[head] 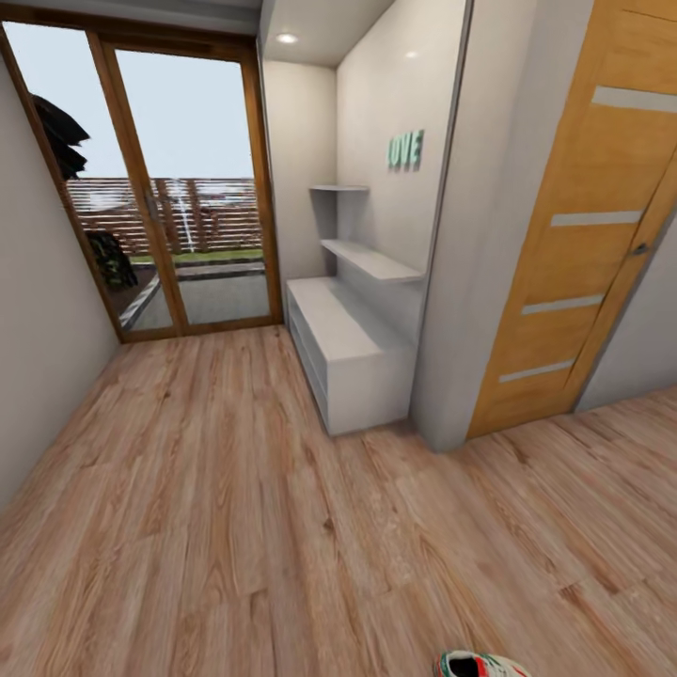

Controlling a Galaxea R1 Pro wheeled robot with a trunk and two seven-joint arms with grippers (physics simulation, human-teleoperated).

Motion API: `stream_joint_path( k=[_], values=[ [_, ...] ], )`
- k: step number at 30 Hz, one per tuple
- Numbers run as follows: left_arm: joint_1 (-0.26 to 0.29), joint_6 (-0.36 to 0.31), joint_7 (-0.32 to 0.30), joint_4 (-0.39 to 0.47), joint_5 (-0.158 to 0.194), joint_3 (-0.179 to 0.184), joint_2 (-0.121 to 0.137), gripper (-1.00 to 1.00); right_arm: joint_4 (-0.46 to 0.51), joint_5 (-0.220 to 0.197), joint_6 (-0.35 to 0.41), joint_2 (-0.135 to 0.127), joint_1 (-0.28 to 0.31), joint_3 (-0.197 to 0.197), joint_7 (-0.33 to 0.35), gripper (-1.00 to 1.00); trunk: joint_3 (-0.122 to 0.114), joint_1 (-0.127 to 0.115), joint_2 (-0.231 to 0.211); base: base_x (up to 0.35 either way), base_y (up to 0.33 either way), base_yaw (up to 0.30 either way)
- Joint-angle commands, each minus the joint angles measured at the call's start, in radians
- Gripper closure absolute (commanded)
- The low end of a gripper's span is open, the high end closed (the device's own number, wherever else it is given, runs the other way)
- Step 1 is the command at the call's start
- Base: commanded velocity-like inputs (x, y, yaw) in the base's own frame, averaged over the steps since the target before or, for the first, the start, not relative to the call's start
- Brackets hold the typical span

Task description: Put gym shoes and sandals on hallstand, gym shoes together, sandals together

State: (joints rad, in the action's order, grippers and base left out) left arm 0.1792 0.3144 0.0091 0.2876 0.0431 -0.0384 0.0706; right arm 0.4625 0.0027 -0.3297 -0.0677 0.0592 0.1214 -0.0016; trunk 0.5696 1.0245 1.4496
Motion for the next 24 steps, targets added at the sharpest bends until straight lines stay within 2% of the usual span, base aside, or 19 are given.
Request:
stream_joint_path(
  k=[1,9,24],
  values=[
    [0.0,0.003,0.0,-0.001,0.004,0.0,0.0,-1.0,-0.001,0.0,-0.003,0.0,0.001,0.001,0.0,-1.0,0.001,0.001,0.0,0.334,0.0,0.0],
    [0.001,0.003,0.0,-0.001,0.004,0.0,0.0,-1.0,-0.001,0.0,-0.003,0.0,0.001,0.001,0.0,-1.0,0.001,0.001,0.0,0.336,0.0,0.095],
    [0.001,0.003,0.0,-0.001,0.004,0.0,0.0,-1.0,-0.001,0.0,-0.003,0.002,0.001,0.001,0.0,-1.0,0.001,0.001,0.0,0.338,0.001,0.262]
  ],
)
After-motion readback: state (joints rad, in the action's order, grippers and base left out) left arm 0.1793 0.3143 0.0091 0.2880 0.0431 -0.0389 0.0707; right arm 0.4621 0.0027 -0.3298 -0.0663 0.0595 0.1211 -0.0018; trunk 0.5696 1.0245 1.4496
